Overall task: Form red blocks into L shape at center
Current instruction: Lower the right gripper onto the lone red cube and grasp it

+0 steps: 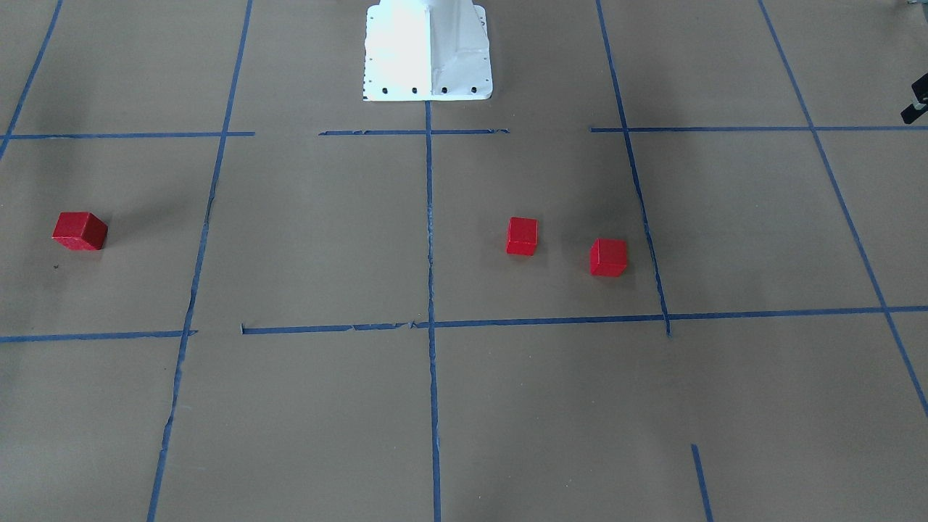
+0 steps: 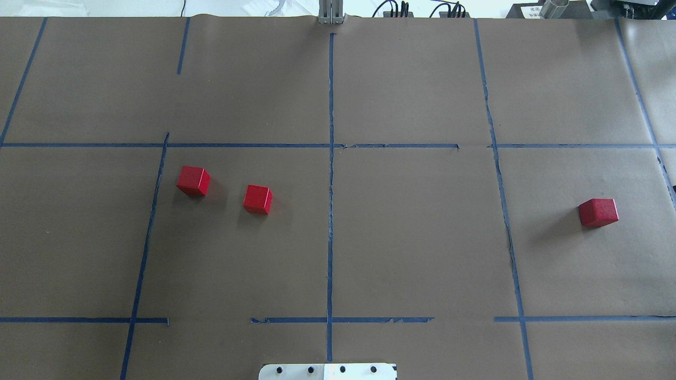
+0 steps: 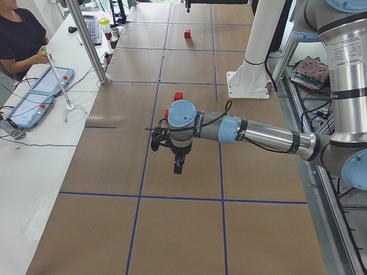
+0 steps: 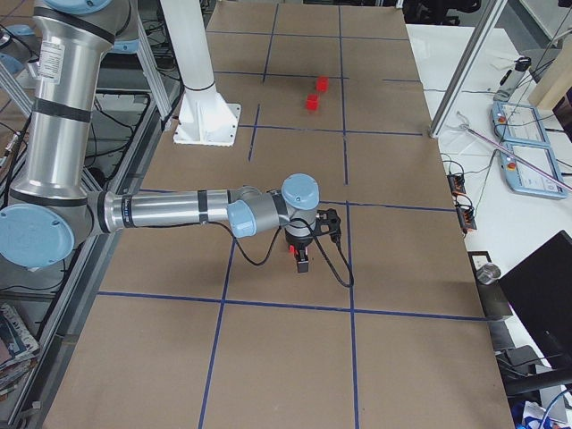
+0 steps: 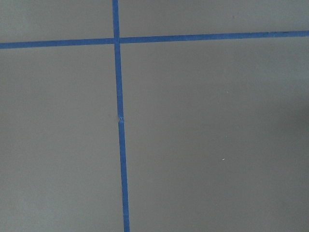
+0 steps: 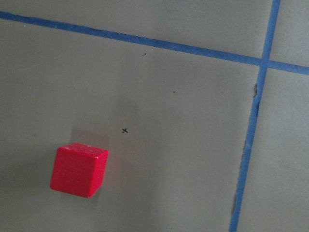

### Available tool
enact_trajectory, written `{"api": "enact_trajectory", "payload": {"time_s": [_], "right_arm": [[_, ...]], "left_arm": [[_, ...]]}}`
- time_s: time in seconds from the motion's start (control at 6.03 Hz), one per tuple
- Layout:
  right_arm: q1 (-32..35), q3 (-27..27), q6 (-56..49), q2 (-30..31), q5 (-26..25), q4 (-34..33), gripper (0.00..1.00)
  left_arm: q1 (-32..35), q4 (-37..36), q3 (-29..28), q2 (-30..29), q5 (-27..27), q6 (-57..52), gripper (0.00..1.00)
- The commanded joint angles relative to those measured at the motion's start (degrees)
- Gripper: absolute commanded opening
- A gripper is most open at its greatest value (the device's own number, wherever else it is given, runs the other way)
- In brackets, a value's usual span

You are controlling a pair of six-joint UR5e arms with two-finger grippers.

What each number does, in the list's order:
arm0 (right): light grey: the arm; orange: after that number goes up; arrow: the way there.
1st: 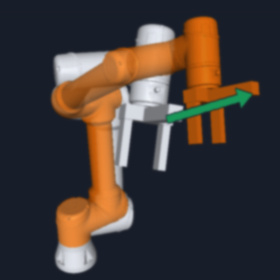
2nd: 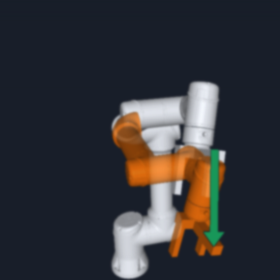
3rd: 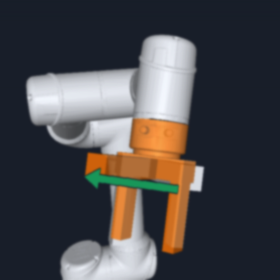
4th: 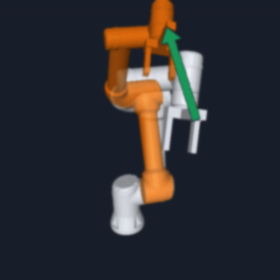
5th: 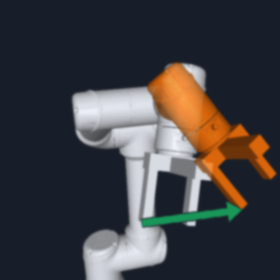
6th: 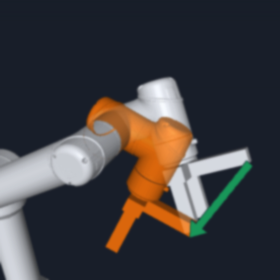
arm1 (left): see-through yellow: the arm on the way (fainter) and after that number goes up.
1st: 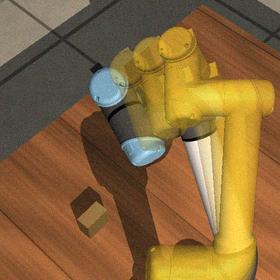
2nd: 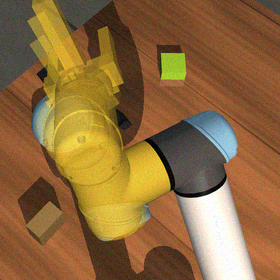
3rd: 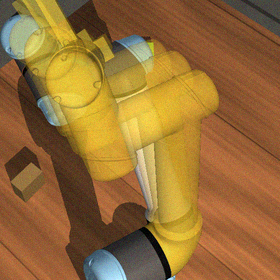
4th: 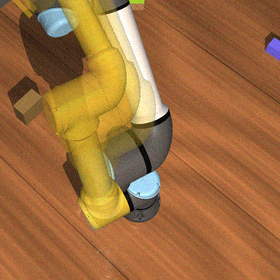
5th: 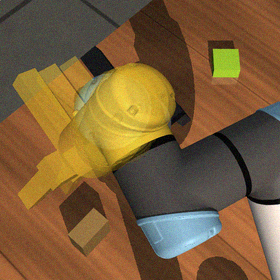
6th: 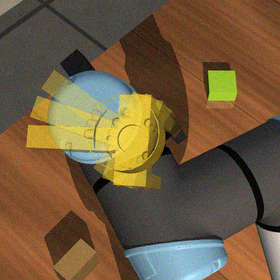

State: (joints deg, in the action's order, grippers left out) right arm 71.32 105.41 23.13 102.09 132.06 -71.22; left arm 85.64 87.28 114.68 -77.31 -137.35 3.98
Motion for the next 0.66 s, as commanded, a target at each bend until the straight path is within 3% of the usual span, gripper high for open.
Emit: {"api": "enact_trajectory", "payload": {"time_s": [0.0, 0.5], "right_arm": [[-10.37, -0.46, 21.44, -1.7, -4.78, 9.15, 1.0], [-14.01, -7.03, 23.11, -6.37, -6.55, 9.34, 0.99]], "left_arm": [[-0.03, 0.17, -0.07, -0.03, -0.02, 0.06, 1.0], [0.06, 0.17, -0.16, -0.03, -0.02, 0.06, 1.0]]}}
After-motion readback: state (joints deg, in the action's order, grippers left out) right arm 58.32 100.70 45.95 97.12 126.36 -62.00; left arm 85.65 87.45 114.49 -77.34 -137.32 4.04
